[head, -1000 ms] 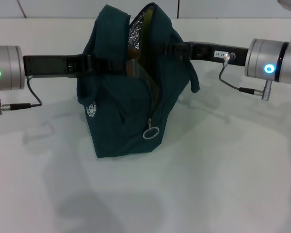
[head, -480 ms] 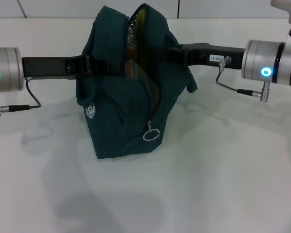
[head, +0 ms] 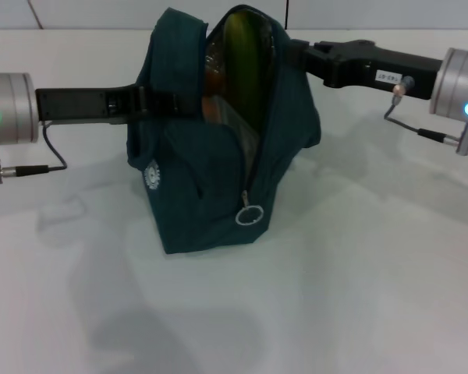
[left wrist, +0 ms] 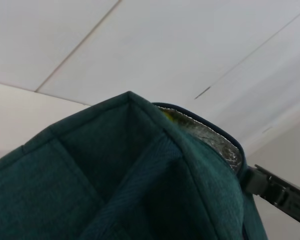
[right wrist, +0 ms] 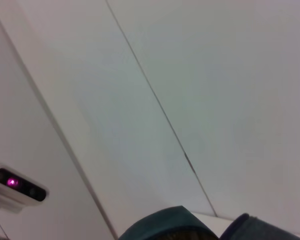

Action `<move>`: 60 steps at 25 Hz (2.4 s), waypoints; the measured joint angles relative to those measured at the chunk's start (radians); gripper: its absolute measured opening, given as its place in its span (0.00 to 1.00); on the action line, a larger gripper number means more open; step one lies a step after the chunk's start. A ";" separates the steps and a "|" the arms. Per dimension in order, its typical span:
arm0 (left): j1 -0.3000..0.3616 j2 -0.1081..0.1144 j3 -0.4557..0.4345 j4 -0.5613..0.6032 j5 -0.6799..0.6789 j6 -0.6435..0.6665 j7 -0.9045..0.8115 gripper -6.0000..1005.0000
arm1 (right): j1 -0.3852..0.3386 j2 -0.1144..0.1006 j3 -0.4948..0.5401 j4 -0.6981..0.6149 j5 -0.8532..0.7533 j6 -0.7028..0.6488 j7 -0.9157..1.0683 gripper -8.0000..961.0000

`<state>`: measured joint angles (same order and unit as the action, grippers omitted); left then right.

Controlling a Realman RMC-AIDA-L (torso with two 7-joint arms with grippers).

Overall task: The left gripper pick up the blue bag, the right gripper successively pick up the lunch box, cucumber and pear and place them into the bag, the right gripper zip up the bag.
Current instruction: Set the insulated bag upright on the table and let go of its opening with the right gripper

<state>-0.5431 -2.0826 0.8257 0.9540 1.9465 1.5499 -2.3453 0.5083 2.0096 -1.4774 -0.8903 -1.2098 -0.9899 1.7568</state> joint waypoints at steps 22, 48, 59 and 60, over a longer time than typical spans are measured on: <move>-0.072 -0.007 0.151 -0.119 -0.156 -0.038 0.048 0.05 | -0.178 -0.009 0.379 -0.080 -0.033 -0.455 -0.125 0.03; 0.062 -0.006 0.304 -0.090 -0.227 -0.046 0.173 0.05 | -0.124 -0.021 0.451 0.109 -0.133 -0.587 -0.204 0.04; 0.072 -0.007 0.303 -0.091 -0.227 -0.050 0.191 0.05 | -0.143 -0.021 0.454 0.141 -0.125 -0.603 -0.237 0.08; 0.072 -0.007 0.303 -0.092 -0.227 -0.050 0.191 0.05 | -0.147 -0.020 0.457 0.141 -0.125 -0.603 -0.237 0.11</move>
<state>-0.4709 -2.0893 1.1289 0.8624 1.7194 1.5001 -2.1546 0.3612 1.9893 -1.0209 -0.7490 -1.3347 -1.5931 1.5196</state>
